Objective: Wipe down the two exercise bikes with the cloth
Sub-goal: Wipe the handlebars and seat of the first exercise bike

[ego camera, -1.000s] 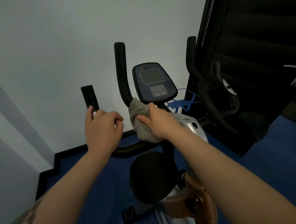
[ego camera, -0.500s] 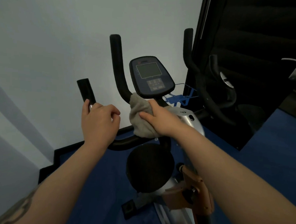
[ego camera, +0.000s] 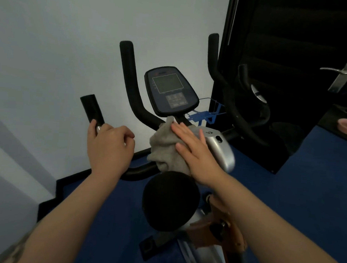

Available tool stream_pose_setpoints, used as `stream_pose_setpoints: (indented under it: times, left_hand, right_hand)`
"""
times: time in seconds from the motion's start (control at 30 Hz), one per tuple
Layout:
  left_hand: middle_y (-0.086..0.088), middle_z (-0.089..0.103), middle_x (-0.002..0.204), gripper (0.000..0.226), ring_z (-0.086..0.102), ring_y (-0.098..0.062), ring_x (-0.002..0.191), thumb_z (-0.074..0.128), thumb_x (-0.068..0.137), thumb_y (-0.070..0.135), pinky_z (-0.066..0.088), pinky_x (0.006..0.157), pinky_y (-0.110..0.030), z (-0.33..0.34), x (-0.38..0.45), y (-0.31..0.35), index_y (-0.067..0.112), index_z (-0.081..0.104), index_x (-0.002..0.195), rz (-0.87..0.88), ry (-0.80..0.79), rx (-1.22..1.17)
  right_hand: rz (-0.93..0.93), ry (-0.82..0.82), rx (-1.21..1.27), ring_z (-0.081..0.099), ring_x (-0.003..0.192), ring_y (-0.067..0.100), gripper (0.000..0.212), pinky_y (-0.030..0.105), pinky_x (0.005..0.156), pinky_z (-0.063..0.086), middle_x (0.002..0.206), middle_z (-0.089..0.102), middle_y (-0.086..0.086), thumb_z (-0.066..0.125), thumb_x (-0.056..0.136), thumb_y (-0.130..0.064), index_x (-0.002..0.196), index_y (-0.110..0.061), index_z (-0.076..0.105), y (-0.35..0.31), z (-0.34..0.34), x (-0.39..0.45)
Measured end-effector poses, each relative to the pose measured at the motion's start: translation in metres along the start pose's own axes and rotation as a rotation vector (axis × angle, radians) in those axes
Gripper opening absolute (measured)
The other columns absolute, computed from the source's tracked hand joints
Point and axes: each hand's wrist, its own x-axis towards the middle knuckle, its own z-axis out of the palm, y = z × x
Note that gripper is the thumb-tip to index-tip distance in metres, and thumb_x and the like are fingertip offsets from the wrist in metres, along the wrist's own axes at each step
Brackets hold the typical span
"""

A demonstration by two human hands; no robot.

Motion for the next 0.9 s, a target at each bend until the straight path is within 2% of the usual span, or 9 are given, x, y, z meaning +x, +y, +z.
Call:
stream_pose_setpoints:
  times: [0.2, 0.3, 0.37, 0.4, 0.5, 0.57, 0.63, 0.77, 0.9]
  left_hand:
    - [0.001, 0.064, 0.074, 0.018, 0.057, -0.019, 0.09, 0.057, 0.088, 0.016, 0.011, 0.12, -0.04, -0.002, -0.001, 0.0, 0.021, 0.075, 0.086, 0.003, 0.014, -0.036]
    - [0.002, 0.064, 0.073, 0.018, 0.057, -0.02, 0.091, 0.057, 0.089, 0.015, 0.011, 0.12, -0.039, -0.001, -0.001, 0.0, 0.021, 0.074, 0.086, 0.005, 0.011, -0.043]
    - [0.002, 0.063, 0.072, 0.018, 0.057, -0.021, 0.091, 0.057, 0.089, 0.014, 0.01, 0.12, -0.039, -0.002, -0.001, -0.001, 0.02, 0.074, 0.086, 0.002, 0.011, -0.05]
    - [0.002, 0.062, 0.072, 0.018, 0.057, -0.021, 0.091, 0.057, 0.089, 0.014, 0.01, 0.12, -0.039, -0.003, -0.002, 0.0, 0.02, 0.074, 0.086, 0.001, 0.009, -0.055]
    - [0.002, 0.062, 0.071, 0.017, 0.057, -0.021, 0.09, 0.058, 0.089, 0.014, 0.01, 0.12, -0.039, -0.004, -0.002, 0.0, 0.019, 0.074, 0.086, 0.012, -0.002, -0.059]
    - [0.002, 0.063, 0.071, 0.017, 0.057, -0.022, 0.091, 0.058, 0.088, 0.013, 0.01, 0.12, -0.04, -0.005, -0.002, 0.001, 0.019, 0.074, 0.086, 0.02, -0.003, -0.046]
    - [0.002, 0.061, 0.07, 0.017, 0.057, -0.023, 0.091, 0.058, 0.087, 0.013, 0.011, 0.12, -0.041, -0.005, -0.002, 0.001, 0.019, 0.074, 0.085, 0.024, -0.011, -0.032]
    - [0.002, 0.06, 0.069, 0.017, 0.056, -0.022, 0.091, 0.058, 0.087, 0.013, 0.011, 0.12, -0.042, -0.004, -0.001, 0.0, 0.019, 0.074, 0.084, 0.009, -0.02, -0.034]
    - [0.003, 0.056, 0.067, 0.017, 0.057, -0.022, 0.09, 0.059, 0.087, 0.013, 0.011, 0.12, -0.041, -0.001, -0.001, 0.001, 0.019, 0.075, 0.084, 0.005, -0.011, -0.021]
  right_hand:
    - [-0.046, 0.08, 0.258, 0.012, 0.149, 0.006, 0.051, 0.034, 0.122, 0.011, 0.162, 0.013, -0.013, 0.027, 0.102, -0.05, 0.144, -0.025, 0.044, 0.017, 0.025, -0.068]
    - [-0.005, 0.13, 0.342, 0.024, 0.145, 0.004, 0.033, 0.015, 0.114, 0.022, 0.158, 0.026, -0.007, 0.039, 0.103, -0.031, 0.122, -0.016, 0.061, 0.015, 0.029, -0.07]
    - [0.035, 0.192, 0.328, 0.039, 0.134, -0.003, 0.022, 0.008, 0.105, 0.029, 0.146, 0.045, -0.006, 0.046, 0.101, -0.015, 0.099, -0.008, 0.067, 0.004, 0.025, -0.061]
    - [0.054, 0.222, 0.331, 0.045, 0.128, -0.006, 0.022, 0.007, 0.101, 0.033, 0.137, 0.054, -0.009, 0.046, 0.1, -0.011, 0.098, -0.007, 0.067, -0.001, 0.019, -0.056]
    - [0.166, 0.262, 0.503, 0.061, 0.105, -0.005, 0.026, 0.007, 0.083, 0.046, 0.108, 0.069, -0.016, 0.044, 0.101, -0.025, 0.107, -0.021, 0.069, -0.021, -0.007, -0.047]
    - [0.21, 0.163, 0.487, 0.063, 0.095, -0.005, 0.023, 0.006, 0.076, 0.047, 0.1, 0.07, -0.016, 0.046, 0.1, -0.034, 0.101, -0.032, 0.069, -0.037, -0.015, -0.046]
    - [0.19, 0.04, 0.382, 0.06, 0.1, -0.008, 0.019, 0.006, 0.081, 0.046, 0.106, 0.068, -0.019, 0.049, 0.099, -0.032, 0.105, -0.036, 0.067, -0.047, -0.002, -0.056]
    - [0.101, 0.276, 0.381, 0.05, 0.124, -0.005, 0.028, 0.015, 0.101, 0.042, 0.131, 0.057, -0.023, 0.048, 0.101, -0.022, 0.118, -0.033, 0.068, -0.044, 0.035, -0.097]
    - [0.081, 0.33, 0.287, 0.048, 0.126, -0.006, 0.029, 0.009, 0.1, 0.038, 0.133, 0.056, -0.023, 0.047, 0.1, -0.016, 0.114, -0.028, 0.07, -0.044, 0.039, -0.093]
